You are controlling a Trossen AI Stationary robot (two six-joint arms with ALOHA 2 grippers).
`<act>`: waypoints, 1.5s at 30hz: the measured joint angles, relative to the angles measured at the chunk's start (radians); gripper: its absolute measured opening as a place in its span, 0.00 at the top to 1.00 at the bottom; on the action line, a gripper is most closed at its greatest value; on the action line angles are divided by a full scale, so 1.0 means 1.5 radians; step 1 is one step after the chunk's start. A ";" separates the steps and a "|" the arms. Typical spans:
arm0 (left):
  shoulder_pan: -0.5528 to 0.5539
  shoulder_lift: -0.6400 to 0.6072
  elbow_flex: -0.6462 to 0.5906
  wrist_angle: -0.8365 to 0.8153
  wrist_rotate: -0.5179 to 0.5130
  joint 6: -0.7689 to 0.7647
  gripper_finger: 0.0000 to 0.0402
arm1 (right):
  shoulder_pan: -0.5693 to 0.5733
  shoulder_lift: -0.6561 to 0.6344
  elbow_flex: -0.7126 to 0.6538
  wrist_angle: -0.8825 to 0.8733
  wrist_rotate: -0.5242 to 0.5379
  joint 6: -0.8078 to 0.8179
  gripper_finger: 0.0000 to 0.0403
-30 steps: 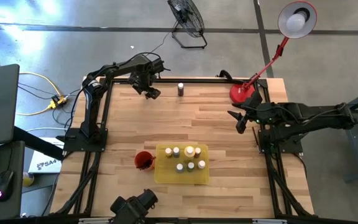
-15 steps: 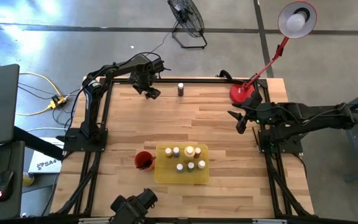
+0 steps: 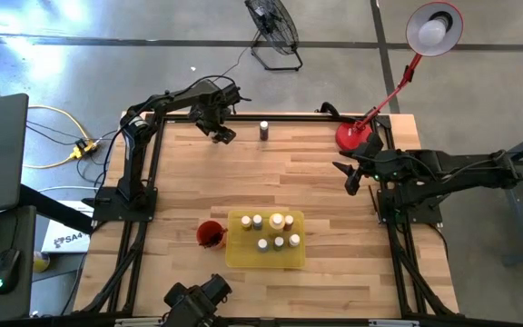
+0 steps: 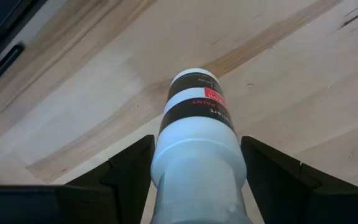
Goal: Pick & Place Paint Supplies
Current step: Put the white paint bottle into the yellow bin
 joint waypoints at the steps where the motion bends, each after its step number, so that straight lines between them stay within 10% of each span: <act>1: 0.000 0.000 0.000 0.000 -0.001 0.000 0.42 | 0.000 0.000 0.000 0.000 0.000 0.000 0.57; 45: 0.000 0.000 0.086 -0.104 -0.003 0.017 0.42 | 0.000 0.000 0.000 0.000 0.000 0.005 0.57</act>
